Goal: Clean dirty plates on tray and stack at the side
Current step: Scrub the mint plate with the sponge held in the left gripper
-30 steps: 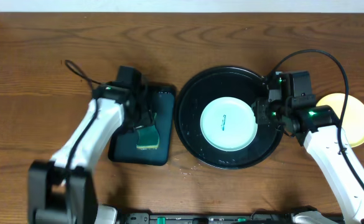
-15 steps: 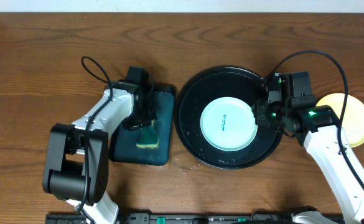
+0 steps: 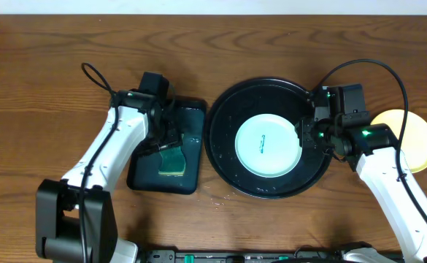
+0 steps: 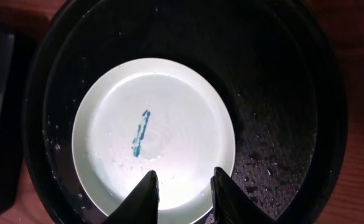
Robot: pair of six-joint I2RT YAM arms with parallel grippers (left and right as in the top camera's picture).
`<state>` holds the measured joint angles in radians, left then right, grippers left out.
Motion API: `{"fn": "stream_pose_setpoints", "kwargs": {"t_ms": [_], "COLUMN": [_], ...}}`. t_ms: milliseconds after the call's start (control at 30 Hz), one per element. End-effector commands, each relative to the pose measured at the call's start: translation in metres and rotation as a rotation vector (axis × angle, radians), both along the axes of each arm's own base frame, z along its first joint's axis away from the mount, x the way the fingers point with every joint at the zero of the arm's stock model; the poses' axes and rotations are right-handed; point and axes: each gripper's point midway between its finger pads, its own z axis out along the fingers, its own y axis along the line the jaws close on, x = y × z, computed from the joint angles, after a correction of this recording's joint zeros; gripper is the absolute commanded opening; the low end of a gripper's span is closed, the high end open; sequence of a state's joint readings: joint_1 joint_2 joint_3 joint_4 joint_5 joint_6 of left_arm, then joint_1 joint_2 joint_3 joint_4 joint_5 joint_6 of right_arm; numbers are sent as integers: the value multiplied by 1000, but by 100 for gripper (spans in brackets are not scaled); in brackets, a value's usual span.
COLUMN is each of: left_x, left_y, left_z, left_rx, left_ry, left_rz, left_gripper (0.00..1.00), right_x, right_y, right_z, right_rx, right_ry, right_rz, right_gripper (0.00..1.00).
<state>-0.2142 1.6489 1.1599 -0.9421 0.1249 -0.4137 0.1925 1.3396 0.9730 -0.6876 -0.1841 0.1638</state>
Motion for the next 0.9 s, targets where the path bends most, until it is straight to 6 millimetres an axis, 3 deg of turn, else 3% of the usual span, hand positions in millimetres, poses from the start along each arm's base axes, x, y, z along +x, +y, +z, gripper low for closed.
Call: {"fn": "stream_pose_setpoints", "kwargs": {"t_ms": [0, 100, 200, 333, 400, 467, 500, 667, 867], "left_x": [-6, -12, -16, -18, -17, -14, -14, -13, 4], "left_y": [-10, -15, -6, 4, 4, 1, -1, -16, -27], "left_z": [-13, -33, -52, -70, -72, -72, -71, -60, -12], "left_rx": [5, 25, 92, 134, 130, 117, 104, 28, -10], "left_ry": [9, -1, -18, -48, -57, -65, -66, -50, -84], "left_rz": [-55, -88, -62, -30, -29, -30, -31, -56, -118], "left_gripper": [64, 58, 55, 44, 33, 10, 8, 8, 7], "right_x": [2, 3, 2, 2, 1, 1, 1, 1, 0], "right_y": [-1, -1, -1, -1, -1, -1, -1, -1, -2], "right_z": [3, 3, 2, 2, 2, 2, 2, 2, -2], "right_rx": [8, 8, 8, 8, 8, 11, 11, 10, 7], "right_ry": [-6, -7, -3, -3, 0, 2, 1, 3, 16], "right_rz": [-5, -5, -5, -5, -6, -11, -11, -11, -13], "right_gripper": [27, 27, 27, 27, 27, 27, 27, 26, 25]}}
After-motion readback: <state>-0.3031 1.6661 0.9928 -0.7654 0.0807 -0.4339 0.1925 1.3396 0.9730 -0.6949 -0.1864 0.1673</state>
